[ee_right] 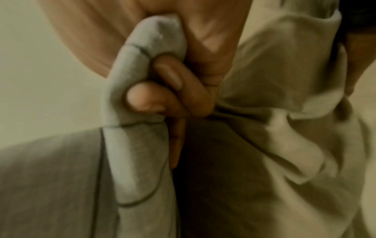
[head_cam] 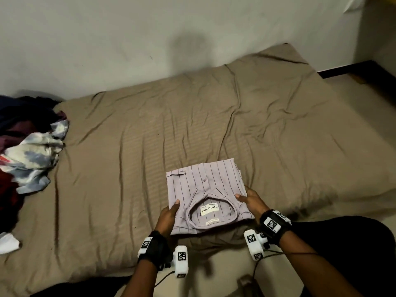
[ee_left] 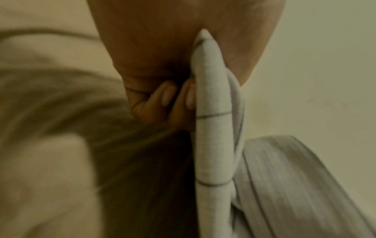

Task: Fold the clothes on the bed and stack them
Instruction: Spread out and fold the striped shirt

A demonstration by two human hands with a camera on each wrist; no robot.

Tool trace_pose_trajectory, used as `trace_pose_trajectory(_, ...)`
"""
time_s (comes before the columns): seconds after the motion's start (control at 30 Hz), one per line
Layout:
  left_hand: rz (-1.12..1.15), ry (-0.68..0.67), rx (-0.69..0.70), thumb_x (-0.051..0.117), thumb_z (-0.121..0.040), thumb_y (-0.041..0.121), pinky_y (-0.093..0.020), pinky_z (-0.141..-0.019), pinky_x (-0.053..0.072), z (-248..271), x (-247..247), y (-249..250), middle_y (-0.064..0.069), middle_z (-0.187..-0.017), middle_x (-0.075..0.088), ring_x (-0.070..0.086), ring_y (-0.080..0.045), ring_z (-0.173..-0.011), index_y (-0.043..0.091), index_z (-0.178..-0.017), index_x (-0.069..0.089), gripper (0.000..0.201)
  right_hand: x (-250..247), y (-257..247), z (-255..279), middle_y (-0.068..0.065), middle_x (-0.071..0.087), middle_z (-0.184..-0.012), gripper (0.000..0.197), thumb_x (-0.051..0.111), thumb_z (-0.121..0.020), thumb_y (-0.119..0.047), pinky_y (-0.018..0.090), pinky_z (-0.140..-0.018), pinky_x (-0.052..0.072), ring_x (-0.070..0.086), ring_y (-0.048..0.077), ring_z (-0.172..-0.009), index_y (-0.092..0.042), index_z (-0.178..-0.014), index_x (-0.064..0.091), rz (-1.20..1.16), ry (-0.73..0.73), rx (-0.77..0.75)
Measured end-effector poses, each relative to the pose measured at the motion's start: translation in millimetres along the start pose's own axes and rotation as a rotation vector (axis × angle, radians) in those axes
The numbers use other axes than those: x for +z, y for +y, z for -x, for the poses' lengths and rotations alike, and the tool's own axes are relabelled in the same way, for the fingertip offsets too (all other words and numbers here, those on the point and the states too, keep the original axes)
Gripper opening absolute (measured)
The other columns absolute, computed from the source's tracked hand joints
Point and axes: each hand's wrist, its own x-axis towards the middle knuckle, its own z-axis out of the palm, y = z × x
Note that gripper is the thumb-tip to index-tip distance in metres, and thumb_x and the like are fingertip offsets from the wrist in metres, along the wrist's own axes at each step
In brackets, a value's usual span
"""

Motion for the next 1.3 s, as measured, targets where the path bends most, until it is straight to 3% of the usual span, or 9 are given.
trace_pose_trajectory(0.1,0.079,-0.022,0.036,0.056,-0.102,0.028,-0.032,-0.084,0.057,14,11,28,-0.009,-0.100,0.078,0.074,-0.030,-0.100,0.000,-0.113,0.072,0.033,-18,-20,8,0.012,0.068,-0.121,0.042,0.052,-0.096,0.010,0.021,-0.082,0.055,0.071,0.013,-0.095,-0.005,-0.136,0.053,-0.050,-0.010,-0.054)
trace_pose_trajectory(0.2,0.110,0.012,0.154,0.054,-0.104,0.016,-0.021,-0.066,0.057,27,37,54,-0.003,-0.090,0.079,0.076,-0.017,-0.083,0.003,-0.107,0.071,0.022,-47,-54,17,0.014,0.068,-0.120,0.040,0.053,-0.097,0.008,0.026,-0.085,0.056,0.069,0.020,-0.097,-0.002,-0.135,0.055,-0.016,-0.010,-0.126)
trace_pose_trajectory(0.4,0.162,-0.195,0.385,0.043,-0.103,-0.002,-0.018,-0.065,0.054,34,186,144,-0.006,-0.096,0.077,0.072,-0.018,-0.085,-0.003,-0.112,0.068,0.027,-206,-139,51,0.011,0.072,-0.117,0.032,0.057,-0.096,0.004,0.038,-0.095,0.054,0.068,0.025,-0.105,-0.002,-0.127,0.061,0.039,0.146,-0.297)
trace_pose_trajectory(0.6,0.096,-0.476,0.422,0.055,-0.097,0.022,-0.050,-0.103,0.051,1,363,169,-0.004,-0.131,0.069,0.065,-0.027,-0.121,0.014,-0.138,0.058,0.042,-384,-186,69,0.009,0.069,-0.110,0.032,0.054,-0.095,0.011,0.015,-0.079,0.054,0.070,0.001,-0.083,0.004,-0.126,0.059,0.127,0.370,-0.324)
trace_pose_trajectory(0.7,0.061,-0.634,0.405,0.057,-0.097,0.031,-0.059,-0.097,0.054,-18,433,163,-0.003,-0.133,0.068,0.066,-0.029,-0.120,0.023,-0.144,0.053,0.048,-458,-177,56,0.008,0.068,-0.117,0.030,0.053,-0.097,0.007,0.014,-0.083,0.053,0.070,0.001,-0.092,0.000,-0.126,0.061,0.179,0.433,-0.323)
trace_pose_trajectory(0.83,0.003,-0.688,0.309,0.059,-0.103,0.021,-0.044,-0.070,0.062,-42,489,138,-0.007,-0.120,0.072,0.074,-0.028,-0.092,0.026,-0.144,0.048,0.043,-528,-135,19,0.018,0.068,-0.123,0.036,0.057,-0.096,0.007,0.024,-0.089,0.057,0.068,0.024,-0.104,-0.001,-0.131,0.060,0.152,0.508,-0.267)
trace_pose_trajectory(1.0,-0.033,-0.533,0.007,0.069,-0.093,0.011,-0.051,-0.071,0.063,-53,514,106,-0.019,-0.109,0.064,0.070,-0.031,-0.085,0.030,-0.138,0.035,0.059,-557,-65,-31,0.019,0.066,-0.125,0.032,0.061,-0.092,0.008,0.031,-0.085,0.051,0.064,0.025,-0.100,-0.011,-0.117,0.062,0.258,0.671,-0.067)
trace_pose_trajectory(1.13,-0.013,-0.422,-0.115,0.077,-0.090,0.022,-0.042,-0.057,0.061,-75,534,119,-0.021,-0.105,0.066,0.069,-0.035,-0.079,0.004,-0.131,0.044,0.056,-559,-69,-45,0.008,0.074,-0.096,0.032,0.057,-0.090,0.006,0.029,-0.062,0.054,0.067,0.018,-0.068,-0.019,-0.104,0.072,0.450,0.668,-0.080)
trace_pose_trajectory(1.3,-0.076,-0.434,0.017,0.071,-0.088,-0.008,-0.041,-0.054,0.060,-77,538,130,-0.026,-0.107,0.070,0.072,-0.032,-0.067,-0.009,-0.112,0.058,0.028,-549,-102,-37,0.007,0.077,-0.099,0.025,0.063,-0.087,0.005,0.038,-0.090,0.053,0.071,0.026,-0.096,-0.010,-0.104,0.075,0.444,0.696,-0.326)
